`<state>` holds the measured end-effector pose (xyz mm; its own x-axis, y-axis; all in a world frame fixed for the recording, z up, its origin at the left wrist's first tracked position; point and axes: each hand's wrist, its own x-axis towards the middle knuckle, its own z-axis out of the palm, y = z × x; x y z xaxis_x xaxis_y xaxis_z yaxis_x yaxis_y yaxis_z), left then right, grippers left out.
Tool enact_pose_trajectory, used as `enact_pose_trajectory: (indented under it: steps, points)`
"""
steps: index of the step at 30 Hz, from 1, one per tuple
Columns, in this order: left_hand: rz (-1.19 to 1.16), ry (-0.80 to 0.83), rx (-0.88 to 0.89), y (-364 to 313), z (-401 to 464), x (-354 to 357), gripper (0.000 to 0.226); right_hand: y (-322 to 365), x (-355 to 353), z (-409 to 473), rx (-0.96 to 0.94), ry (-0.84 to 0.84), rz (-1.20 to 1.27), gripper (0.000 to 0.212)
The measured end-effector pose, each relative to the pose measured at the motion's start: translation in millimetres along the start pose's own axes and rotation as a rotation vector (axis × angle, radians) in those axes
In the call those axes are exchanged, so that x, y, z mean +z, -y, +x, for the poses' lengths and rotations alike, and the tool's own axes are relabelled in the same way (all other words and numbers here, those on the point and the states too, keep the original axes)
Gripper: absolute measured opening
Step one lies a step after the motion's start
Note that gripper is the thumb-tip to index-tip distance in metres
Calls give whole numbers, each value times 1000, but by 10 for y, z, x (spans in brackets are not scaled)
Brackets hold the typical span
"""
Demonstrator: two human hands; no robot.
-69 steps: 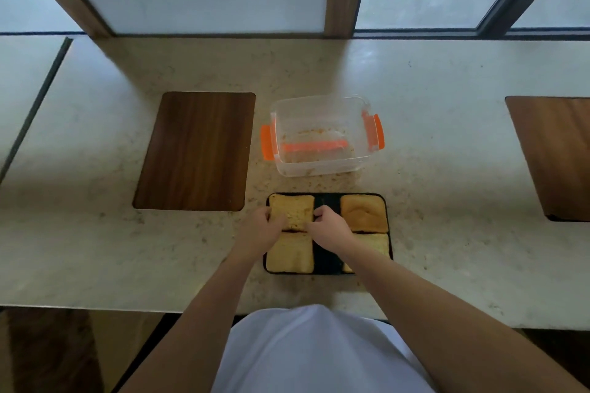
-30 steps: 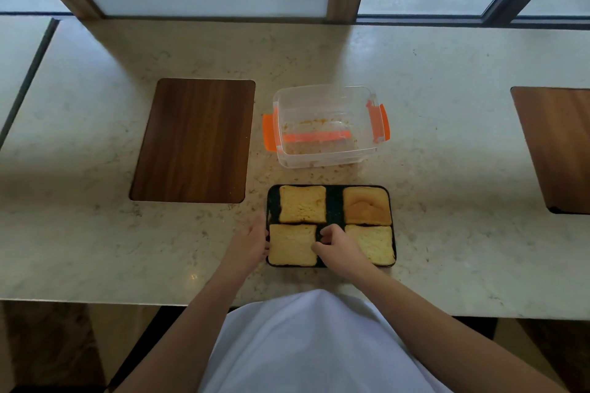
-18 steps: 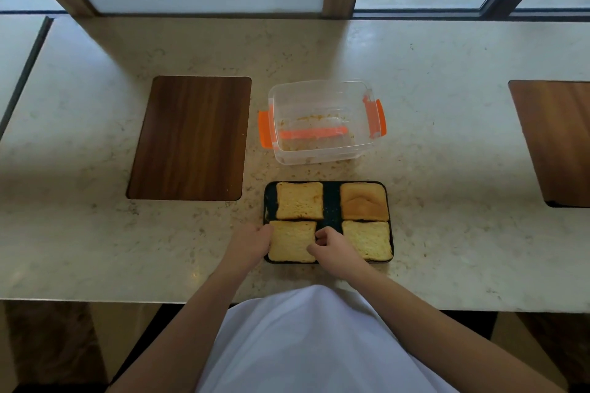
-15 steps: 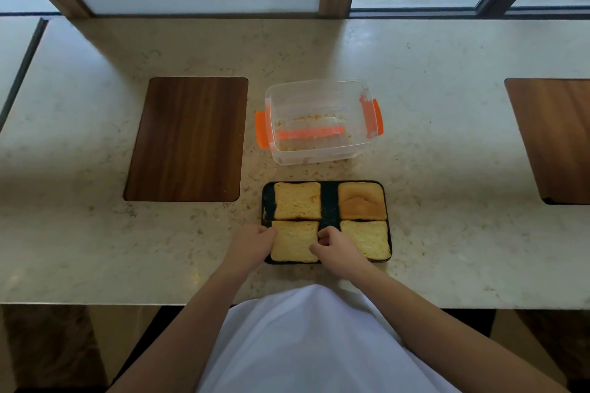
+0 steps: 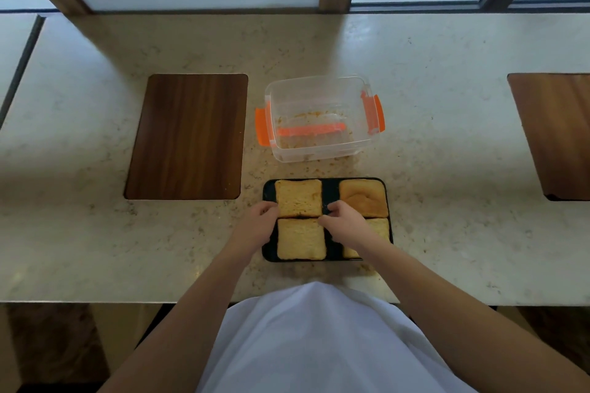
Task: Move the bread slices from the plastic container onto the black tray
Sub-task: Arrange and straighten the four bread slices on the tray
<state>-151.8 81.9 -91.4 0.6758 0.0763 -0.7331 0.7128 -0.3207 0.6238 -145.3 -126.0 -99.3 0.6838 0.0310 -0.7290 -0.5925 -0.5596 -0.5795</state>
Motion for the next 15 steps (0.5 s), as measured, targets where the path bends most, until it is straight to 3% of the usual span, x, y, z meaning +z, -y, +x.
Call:
enact_pose_trajectory:
  steps: [9, 15]
  points:
    - [-35, 34, -39, -195, 26, 72, 30, 193, 13, 95, 79, 32, 113, 61]
    - [8, 18, -17, -202, 25, 74, 22, 215, 65, 123, 86, 28, 92, 61]
